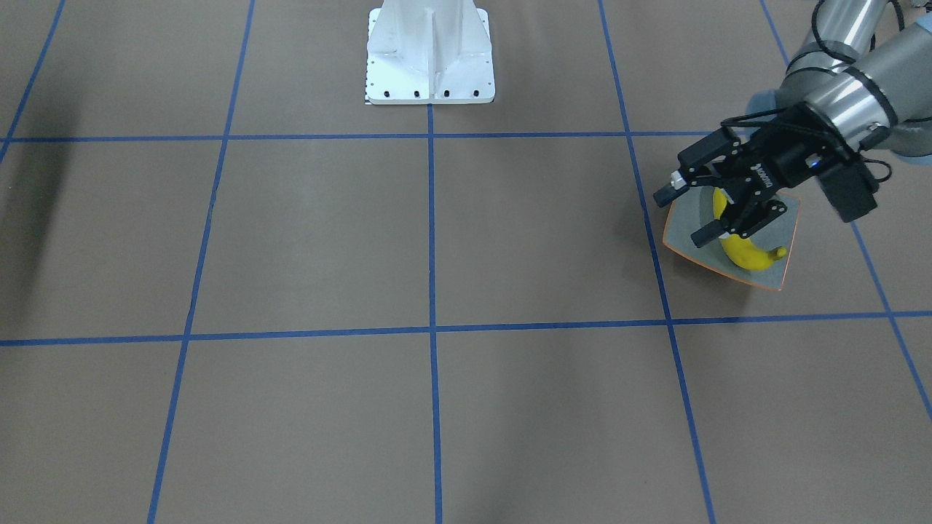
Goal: Transfer all bananas from basket to plate
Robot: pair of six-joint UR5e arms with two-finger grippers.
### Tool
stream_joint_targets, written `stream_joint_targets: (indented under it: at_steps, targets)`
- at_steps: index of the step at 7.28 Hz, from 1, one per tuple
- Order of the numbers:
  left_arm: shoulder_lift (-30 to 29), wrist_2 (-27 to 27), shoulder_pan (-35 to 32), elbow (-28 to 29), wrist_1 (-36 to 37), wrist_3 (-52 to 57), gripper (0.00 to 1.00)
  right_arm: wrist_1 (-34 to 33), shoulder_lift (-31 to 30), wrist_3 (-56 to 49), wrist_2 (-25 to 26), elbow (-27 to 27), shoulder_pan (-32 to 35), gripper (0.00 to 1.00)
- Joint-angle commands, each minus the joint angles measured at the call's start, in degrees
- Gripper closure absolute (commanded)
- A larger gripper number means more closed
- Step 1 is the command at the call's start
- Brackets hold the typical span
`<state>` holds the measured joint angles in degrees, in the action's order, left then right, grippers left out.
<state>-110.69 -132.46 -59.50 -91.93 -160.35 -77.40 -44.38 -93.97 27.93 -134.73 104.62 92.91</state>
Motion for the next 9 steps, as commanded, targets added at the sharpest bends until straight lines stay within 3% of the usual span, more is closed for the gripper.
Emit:
stream_joint_targets:
  at_steps: [1,3,4,7,9]
  targets:
    - [-4.6,2.0,2.1,-3.1,9.7,-8.8,0.00,1.1,4.9,0.1,0.5,0.6,-7.3,1.00]
    - [-6.5,2.2,5.0,-13.8,32.3,-11.7,0.00,1.1,7.5,2.2,1.4,3.4,-12.8,1.00]
    - [-9.2,2.2,5.9,-16.2,39.1,-16.2,0.00,1.1,7.8,2.2,5.1,5.2,-17.4,1.00]
    - [-12.0,3.9,8.4,-15.8,40.0,-29.1,0.00,0.0,15.5,1.3,22.5,6.2,-40.5,1.00]
    - [-11.4,4.0,8.7,-15.9,40.3,-35.2,0.00,-10.0,25.0,0.8,29.9,6.8,-49.3,1.00]
